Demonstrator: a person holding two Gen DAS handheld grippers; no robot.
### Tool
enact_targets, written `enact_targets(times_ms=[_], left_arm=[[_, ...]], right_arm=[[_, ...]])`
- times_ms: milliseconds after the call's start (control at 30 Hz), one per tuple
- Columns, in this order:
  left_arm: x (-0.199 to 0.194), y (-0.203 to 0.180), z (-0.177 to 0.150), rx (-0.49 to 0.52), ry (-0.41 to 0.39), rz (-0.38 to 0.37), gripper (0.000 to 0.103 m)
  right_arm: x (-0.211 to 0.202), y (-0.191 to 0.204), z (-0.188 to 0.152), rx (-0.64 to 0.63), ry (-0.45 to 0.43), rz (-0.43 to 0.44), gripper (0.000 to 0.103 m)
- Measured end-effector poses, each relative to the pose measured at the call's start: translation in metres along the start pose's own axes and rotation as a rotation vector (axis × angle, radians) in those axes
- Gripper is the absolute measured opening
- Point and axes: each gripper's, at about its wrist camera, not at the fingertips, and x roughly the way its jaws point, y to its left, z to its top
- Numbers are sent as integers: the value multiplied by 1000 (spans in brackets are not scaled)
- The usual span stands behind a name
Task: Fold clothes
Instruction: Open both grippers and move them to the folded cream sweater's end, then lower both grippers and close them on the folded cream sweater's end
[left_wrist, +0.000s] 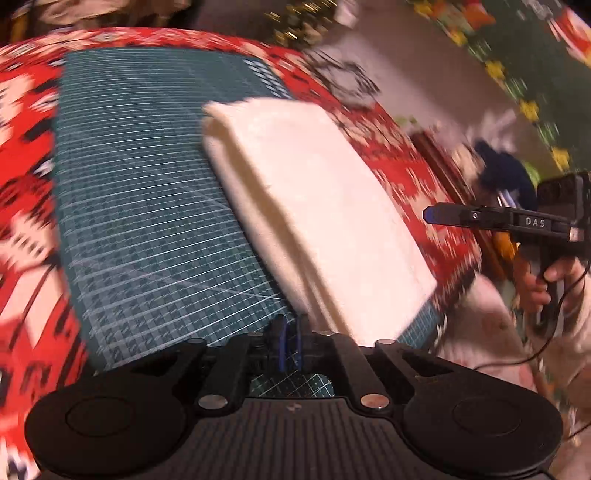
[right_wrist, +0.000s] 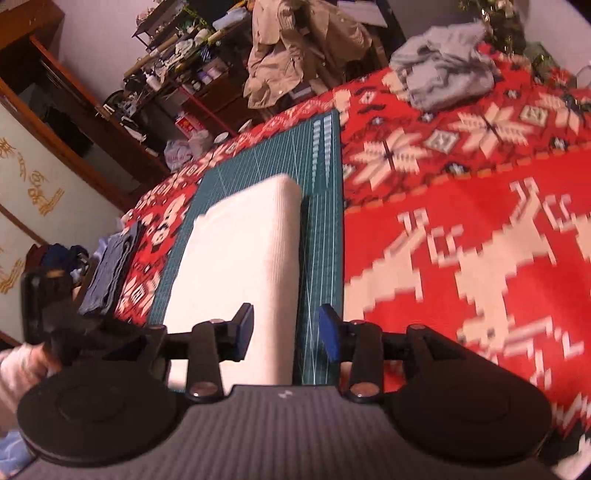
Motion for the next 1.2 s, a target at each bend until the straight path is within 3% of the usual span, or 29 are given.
enact_targets(times_ms=[67,200,400,633,800,900,1033,1200], left_arm=[[-9,2,-6,-34,-47,36,8],[-28,1,-12,-63,-134,114,34],[-40,-6,-18,-65,-186,154,42],[-33,-9,-14,-70,-174,126,48],[-35,-19,-6,-56,-205,127,59],[-38,-28,-1,-38,-225,163,62],[-40,-46,3,8,-235,248,66],[-45,-61,5,29,-253,350,81]], right_arm=[[12,5,10,-4,-21,0,41],[45,8,30,17,-41,20,39],[79,-1,45,69,-23,52,39],[55,1,8,23,59,82,39],[27,6,-20,-19,109,78,40],[11,12,-24,-36,96,44,45],[-7,29,-24,-109,69,-13,66],[-19,54,-19,-206,56,-79,81]])
